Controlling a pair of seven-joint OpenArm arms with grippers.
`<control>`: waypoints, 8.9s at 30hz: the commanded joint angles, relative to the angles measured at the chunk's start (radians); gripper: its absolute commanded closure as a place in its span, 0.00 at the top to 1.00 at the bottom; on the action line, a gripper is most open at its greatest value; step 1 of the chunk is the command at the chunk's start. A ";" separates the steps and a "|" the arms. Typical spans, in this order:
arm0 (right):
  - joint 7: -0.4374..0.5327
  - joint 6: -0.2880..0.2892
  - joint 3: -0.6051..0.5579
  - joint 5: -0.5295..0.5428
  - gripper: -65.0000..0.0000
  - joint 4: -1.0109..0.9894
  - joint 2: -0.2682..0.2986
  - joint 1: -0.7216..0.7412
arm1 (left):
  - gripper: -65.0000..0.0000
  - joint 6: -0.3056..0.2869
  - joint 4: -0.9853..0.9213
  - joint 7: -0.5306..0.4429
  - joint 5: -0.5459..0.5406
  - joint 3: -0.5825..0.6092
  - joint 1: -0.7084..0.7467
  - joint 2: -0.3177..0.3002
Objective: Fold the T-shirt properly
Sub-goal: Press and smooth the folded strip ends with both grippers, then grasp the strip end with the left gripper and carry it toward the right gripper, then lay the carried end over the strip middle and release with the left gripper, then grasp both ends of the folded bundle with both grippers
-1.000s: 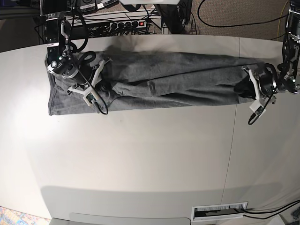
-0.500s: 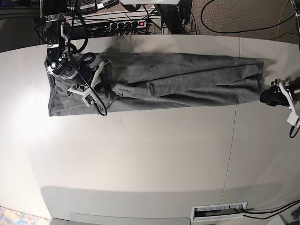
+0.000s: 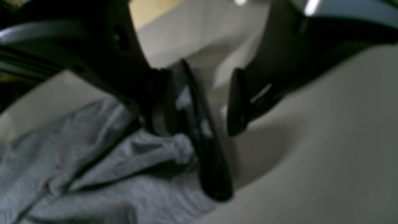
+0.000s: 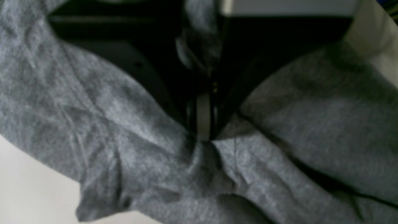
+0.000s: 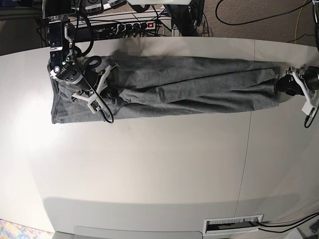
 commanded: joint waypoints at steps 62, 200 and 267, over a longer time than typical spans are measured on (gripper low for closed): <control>-0.085 -0.010 0.002 -0.046 0.00 -0.005 0.012 -0.004 | 0.00 -0.099 -0.043 0.186 -0.430 -0.009 -0.108 0.114; -0.571 0.037 0.668 0.773 0.43 -0.341 0.103 0.059 | 0.00 0.154 0.177 -0.313 0.795 0.534 -0.105 0.332; -0.633 0.098 0.686 0.800 0.54 -0.339 0.126 0.061 | 0.00 0.153 0.177 -0.384 0.769 0.534 -0.089 0.333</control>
